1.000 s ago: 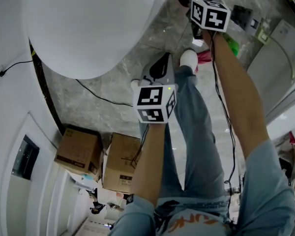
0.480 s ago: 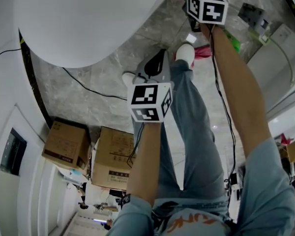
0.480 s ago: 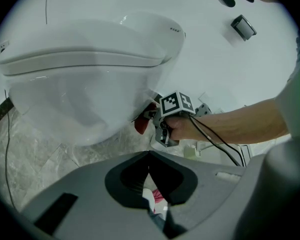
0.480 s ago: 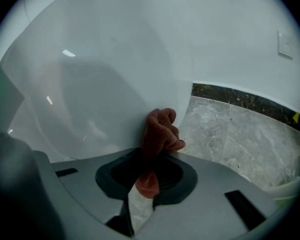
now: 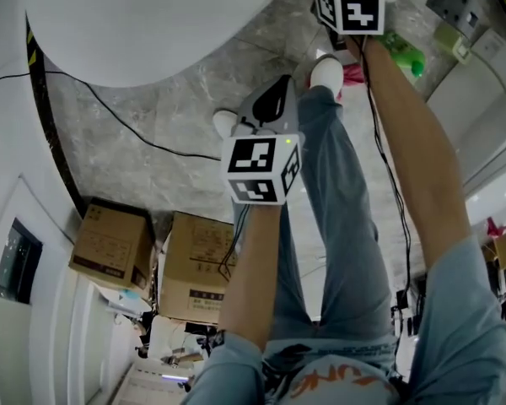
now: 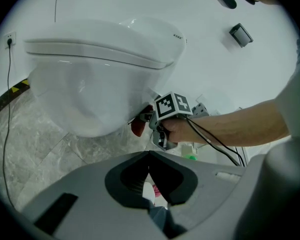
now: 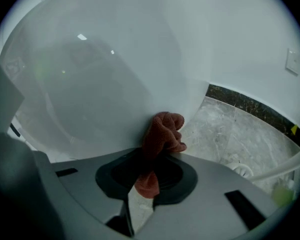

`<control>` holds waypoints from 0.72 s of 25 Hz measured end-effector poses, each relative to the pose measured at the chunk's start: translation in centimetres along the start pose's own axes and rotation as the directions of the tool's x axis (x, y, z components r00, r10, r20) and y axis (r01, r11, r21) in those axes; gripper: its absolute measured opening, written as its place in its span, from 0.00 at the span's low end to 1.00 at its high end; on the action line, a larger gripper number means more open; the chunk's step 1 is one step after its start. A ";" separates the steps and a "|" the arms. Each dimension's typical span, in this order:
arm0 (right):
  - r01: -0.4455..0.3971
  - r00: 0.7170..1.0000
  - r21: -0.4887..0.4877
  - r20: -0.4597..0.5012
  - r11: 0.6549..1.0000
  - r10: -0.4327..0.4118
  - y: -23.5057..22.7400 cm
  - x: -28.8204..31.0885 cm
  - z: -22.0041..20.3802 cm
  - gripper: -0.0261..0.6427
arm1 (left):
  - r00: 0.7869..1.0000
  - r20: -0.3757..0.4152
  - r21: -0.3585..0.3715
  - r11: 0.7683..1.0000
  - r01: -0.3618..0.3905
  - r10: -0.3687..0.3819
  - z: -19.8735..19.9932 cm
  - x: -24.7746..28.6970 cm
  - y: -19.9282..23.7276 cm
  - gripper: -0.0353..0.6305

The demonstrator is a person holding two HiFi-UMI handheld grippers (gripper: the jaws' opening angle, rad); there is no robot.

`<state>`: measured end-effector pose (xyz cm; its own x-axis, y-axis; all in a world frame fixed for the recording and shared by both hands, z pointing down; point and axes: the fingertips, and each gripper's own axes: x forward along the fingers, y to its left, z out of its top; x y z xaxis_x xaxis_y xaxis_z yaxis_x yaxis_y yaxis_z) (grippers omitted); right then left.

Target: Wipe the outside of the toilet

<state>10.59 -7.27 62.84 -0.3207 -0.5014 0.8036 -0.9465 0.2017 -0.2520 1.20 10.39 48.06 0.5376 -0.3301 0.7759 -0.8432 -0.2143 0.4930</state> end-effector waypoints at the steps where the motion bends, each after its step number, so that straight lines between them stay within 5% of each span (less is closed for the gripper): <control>1: 0.006 1.000 -0.002 -0.005 1.000 -0.006 0.6 -0.1 -0.2 0.14 | 1.000 0.002 -0.004 1.000 -0.002 0.002 -0.2 -0.5 0.6 0.04; 12: 0.076 0.997 0.045 -0.033 0.996 -0.074 5.6 -0.5 -2.6 0.14 | 0.998 0.054 -0.070 0.997 -0.034 0.038 -2.1 -5.6 6.6 0.04; 18: 0.100 0.995 0.154 -0.040 0.983 -0.095 8.5 -0.4 -4.4 0.14 | 0.996 0.073 -0.103 0.994 -0.041 0.048 -3.7 -8.1 9.7 0.04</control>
<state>2.78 -1.66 62.74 -0.2280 -0.4840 0.8449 -0.9679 0.0182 -0.2507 -11.29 14.37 48.03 0.4950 -0.4059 0.7683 -0.8602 -0.1045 0.4991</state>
